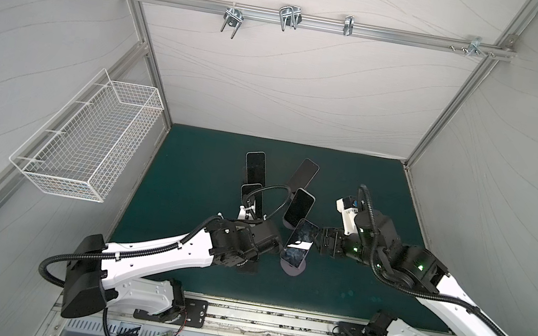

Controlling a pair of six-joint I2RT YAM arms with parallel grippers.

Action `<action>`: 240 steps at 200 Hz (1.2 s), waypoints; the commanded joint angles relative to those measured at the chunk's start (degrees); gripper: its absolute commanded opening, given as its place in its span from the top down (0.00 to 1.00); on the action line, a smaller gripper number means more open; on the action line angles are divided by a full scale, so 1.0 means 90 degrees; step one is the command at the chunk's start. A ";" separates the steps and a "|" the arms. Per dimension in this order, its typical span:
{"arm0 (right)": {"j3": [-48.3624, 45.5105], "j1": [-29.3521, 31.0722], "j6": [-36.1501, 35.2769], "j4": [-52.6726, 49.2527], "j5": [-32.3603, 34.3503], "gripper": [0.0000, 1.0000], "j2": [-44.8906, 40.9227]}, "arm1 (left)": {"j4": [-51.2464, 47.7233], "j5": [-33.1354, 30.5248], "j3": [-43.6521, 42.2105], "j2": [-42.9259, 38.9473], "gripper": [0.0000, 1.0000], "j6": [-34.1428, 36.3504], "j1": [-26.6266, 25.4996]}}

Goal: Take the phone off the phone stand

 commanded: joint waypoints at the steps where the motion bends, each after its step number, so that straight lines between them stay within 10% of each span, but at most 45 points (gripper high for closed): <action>1: 0.0229 -0.0024 0.0124 -0.0080 -0.0088 0.12 0.0043 | 0.0034 -0.0098 0.0329 0.0183 0.02 -0.0021 0.0058; 240: 0.0000 -0.0024 0.0233 -0.0124 -0.0045 0.11 -0.0135 | 0.0296 -0.0610 0.0114 0.0745 0.16 -0.0766 0.0129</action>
